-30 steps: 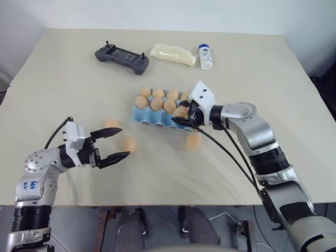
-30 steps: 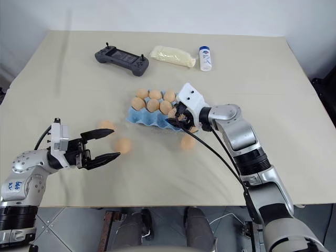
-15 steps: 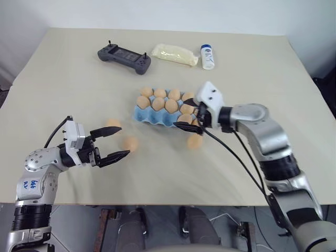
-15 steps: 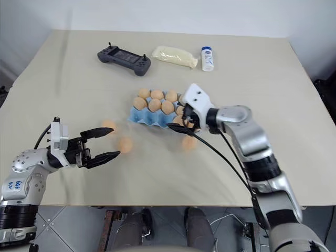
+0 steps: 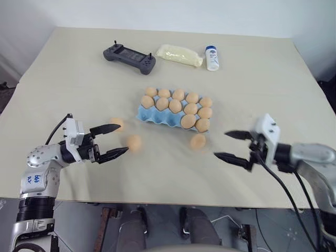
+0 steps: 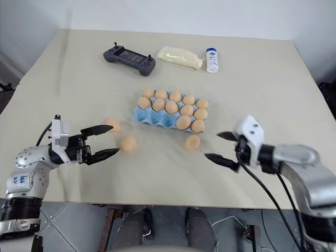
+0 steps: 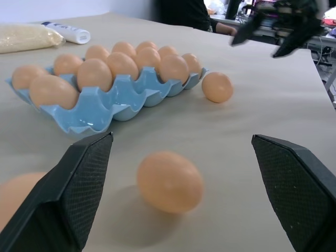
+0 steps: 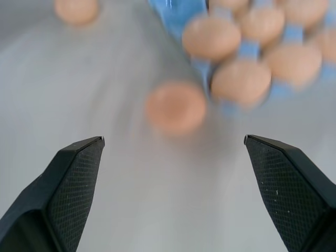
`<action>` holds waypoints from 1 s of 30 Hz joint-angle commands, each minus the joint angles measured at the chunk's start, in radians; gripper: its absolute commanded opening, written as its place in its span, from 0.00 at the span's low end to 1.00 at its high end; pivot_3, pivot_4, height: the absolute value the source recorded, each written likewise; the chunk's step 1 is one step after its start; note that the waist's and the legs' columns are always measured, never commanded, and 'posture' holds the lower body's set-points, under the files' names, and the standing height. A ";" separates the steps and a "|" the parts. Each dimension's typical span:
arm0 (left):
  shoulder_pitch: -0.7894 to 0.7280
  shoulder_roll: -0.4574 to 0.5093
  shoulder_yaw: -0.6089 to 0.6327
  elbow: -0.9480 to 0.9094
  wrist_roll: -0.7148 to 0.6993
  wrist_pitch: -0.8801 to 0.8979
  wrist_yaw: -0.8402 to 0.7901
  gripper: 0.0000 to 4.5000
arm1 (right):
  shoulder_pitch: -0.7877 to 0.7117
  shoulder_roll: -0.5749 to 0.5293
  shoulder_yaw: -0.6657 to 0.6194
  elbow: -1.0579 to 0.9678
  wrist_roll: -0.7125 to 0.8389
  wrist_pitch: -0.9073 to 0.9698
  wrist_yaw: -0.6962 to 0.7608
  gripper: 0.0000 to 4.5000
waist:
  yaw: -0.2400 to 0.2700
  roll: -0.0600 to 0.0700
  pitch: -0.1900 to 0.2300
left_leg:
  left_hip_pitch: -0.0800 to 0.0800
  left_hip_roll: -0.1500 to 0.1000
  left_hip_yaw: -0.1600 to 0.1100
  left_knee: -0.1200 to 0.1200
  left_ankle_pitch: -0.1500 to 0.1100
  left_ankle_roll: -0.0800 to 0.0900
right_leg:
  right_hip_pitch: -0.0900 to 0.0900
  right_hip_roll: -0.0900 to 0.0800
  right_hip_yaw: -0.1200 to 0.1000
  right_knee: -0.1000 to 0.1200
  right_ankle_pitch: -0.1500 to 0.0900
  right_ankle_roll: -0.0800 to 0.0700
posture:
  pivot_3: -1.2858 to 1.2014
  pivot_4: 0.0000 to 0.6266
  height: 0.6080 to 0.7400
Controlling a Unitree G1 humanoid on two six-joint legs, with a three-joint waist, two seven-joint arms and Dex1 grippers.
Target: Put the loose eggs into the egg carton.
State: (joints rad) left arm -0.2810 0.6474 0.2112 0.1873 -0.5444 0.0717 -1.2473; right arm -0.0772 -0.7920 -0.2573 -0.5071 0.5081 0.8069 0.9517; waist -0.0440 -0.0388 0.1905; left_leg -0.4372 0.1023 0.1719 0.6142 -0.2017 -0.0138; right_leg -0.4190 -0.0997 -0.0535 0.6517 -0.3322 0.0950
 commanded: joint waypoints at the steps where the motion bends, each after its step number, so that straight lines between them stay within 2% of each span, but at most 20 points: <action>1: -0.016 0.008 0.007 0.021 -0.008 -0.042 -0.062 1.00 | 0.080 -0.024 -0.078 -0.086 0.051 0.013 -0.006 0.99 | -0.001 0.000 0.000 | 0.001 0.000 0.000 0.000 0.000 0.000 | 0.001 0.000 0.000 0.000 0.000 0.000 | 0.52 0.24 1.00; 5: 0.010 0.034 -0.014 0.032 0.023 -0.072 -0.126 1.00 | 0.126 -0.004 -0.088 -0.123 0.077 0.020 -0.055 0.99 | -0.007 0.000 0.000 | 0.005 0.000 -0.001 0.000 -0.002 -0.003 | 0.005 0.000 -0.001 -0.002 0.001 -0.001 | 0.52 0.24 1.00; 9: 0.031 0.049 -0.014 0.032 0.034 -0.087 -0.148 1.00 | 0.097 0.033 -0.043 -0.146 0.091 0.033 -0.137 0.99 | -0.012 0.000 0.000 | 0.006 0.002 -0.001 -0.001 -0.002 -0.004 | 0.008 0.001 -0.002 -0.009 0.003 -0.005 | 0.52 0.24 1.00; 15: 0.062 0.060 -0.001 0.020 0.040 -0.083 -0.143 1.00 | -0.067 0.144 0.139 -0.075 0.038 0.069 -0.299 0.99 | -0.015 0.000 0.000 | 0.005 0.002 0.000 -0.001 -0.002 -0.003 | 0.007 0.001 0.000 -0.011 0.003 -0.010 | 0.52 0.24 1.00; 20: 0.086 0.062 0.004 -0.009 0.037 -0.074 -0.127 1.00 | -0.151 0.200 0.221 0.026 0.012 0.092 -0.359 0.99 | -0.011 0.000 0.000 | 0.000 0.002 0.000 -0.001 -0.001 -0.002 | 0.004 0.001 -0.002 -0.011 0.005 -0.006 | 0.52 0.24 1.00; 30: 0.111 0.060 0.008 -0.054 0.031 -0.061 -0.087 1.00 | -0.254 0.266 0.331 0.168 -0.066 0.048 -0.389 0.99 | -0.012 0.001 0.000 | -0.001 0.003 0.000 -0.001 0.000 0.001 | 0.003 -0.001 -0.008 -0.010 0.007 -0.003 | 0.52 0.24 1.00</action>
State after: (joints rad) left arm -0.1805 0.6959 0.1980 0.1644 -0.5023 0.0117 -1.3426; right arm -0.3134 -0.5337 0.0772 -0.3399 0.4511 0.8774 0.5720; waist -0.0559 -0.0378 0.1905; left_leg -0.4381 0.1052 0.1717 0.6130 -0.2014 -0.0124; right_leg -0.4160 -0.1006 -0.0618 0.6417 -0.3253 0.0921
